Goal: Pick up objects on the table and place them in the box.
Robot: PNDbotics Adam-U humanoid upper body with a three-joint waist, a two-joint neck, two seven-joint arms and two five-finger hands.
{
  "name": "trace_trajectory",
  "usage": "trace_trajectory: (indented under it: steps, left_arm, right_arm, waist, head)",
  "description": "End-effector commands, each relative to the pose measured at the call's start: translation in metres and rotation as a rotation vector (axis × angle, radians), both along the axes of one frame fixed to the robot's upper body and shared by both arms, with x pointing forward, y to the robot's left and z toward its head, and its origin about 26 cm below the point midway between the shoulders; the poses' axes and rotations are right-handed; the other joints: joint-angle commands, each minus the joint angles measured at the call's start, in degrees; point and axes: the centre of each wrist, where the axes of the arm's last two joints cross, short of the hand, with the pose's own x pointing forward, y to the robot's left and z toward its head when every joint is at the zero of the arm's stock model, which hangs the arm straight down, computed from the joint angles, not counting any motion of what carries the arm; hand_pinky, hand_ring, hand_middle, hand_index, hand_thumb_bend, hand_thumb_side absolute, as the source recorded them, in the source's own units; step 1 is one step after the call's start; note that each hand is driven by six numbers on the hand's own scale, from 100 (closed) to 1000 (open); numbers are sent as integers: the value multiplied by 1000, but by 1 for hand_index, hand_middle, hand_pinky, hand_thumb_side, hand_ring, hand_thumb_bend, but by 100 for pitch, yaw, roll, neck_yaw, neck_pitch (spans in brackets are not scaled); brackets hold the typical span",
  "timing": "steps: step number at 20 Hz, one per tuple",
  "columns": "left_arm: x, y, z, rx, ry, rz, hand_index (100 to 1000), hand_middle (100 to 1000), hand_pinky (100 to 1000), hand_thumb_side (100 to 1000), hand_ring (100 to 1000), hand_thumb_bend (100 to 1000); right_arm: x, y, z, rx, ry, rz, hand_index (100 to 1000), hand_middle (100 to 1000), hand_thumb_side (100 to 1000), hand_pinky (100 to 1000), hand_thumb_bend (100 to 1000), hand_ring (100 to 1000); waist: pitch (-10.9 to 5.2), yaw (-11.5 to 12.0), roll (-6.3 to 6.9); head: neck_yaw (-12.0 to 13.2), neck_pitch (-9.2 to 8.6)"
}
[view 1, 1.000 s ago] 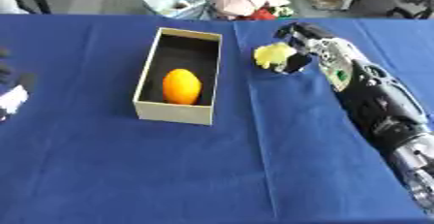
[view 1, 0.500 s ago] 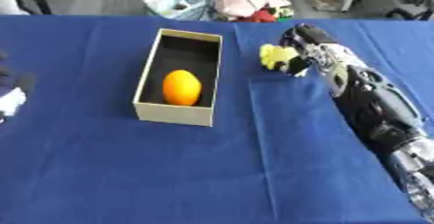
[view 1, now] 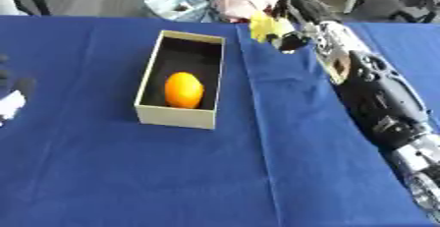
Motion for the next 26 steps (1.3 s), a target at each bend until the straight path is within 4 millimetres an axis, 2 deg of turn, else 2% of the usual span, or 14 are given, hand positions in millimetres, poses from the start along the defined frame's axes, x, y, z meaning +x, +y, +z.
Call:
trace_trajectory:
  steps: [1, 4, 9, 15, 21, 23, 24, 25, 26]
  left_arm:
    - [0, 1, 11, 14, -33, -11, 801, 604, 545, 114, 572, 432]
    - [0, 0, 11, 13, -33, -15, 801, 604, 545, 114, 572, 432]
    - [0, -2, 12, 9, -33, -24, 801, 604, 545, 114, 571, 432]
    - [1, -4, 11, 7, -32, -29, 801, 604, 545, 115, 571, 432]
    - [1, -4, 12, 6, -34, -30, 801, 604, 545, 115, 570, 432]
    - [1, -4, 12, 6, -33, -29, 801, 603, 545, 115, 570, 432]
    - [1, -4, 12, 6, -33, -29, 801, 603, 545, 115, 570, 431]
    - [1, -4, 12, 6, -33, -28, 801, 603, 545, 115, 570, 431]
    - [1, -3, 12, 6, -33, -28, 801, 603, 545, 115, 570, 431]
  right_arm:
    - [-2, 26, 31, -7, -69, 98, 431, 303, 100, 582, 280, 518]
    - [-3, 51, 29, -12, -54, 154, 437, 308, 100, 584, 278, 520]
    - [-3, 82, 11, -24, -7, 212, 440, 311, 100, 583, 274, 521]
    - [-5, 107, -11, -47, 50, 269, 443, 314, 100, 583, 272, 522]
    - [-8, 122, -29, -85, 104, 320, 462, 333, 100, 593, 302, 532]
    - [-9, 123, -34, -110, 125, 335, 523, 394, 100, 610, 359, 555]
    - [-9, 123, -35, -124, 138, 342, 644, 511, 155, 638, 419, 596]
    - [-9, 123, -36, -139, 157, 350, 710, 587, 182, 654, 445, 623]
    - [-9, 122, -36, -153, 178, 357, 805, 708, 217, 689, 488, 685]
  waist:
    - [-119, 13, 11]
    - [-132, 53, 12]
    - [-129, 126, 20]
    - [-102, 170, 25]
    - [-94, 177, 27]
    - [-96, 172, 27]
    - [-98, 168, 27]
    - [-100, 162, 27]
    - [-102, 157, 27]
  head:
    - [-31, -41]
    - [-70, -43]
    - [-132, -42]
    - [-172, -39]
    - [-182, -51]
    - [-177, -56]
    - [-174, -58]
    - [-173, -60]
    - [-170, -61]
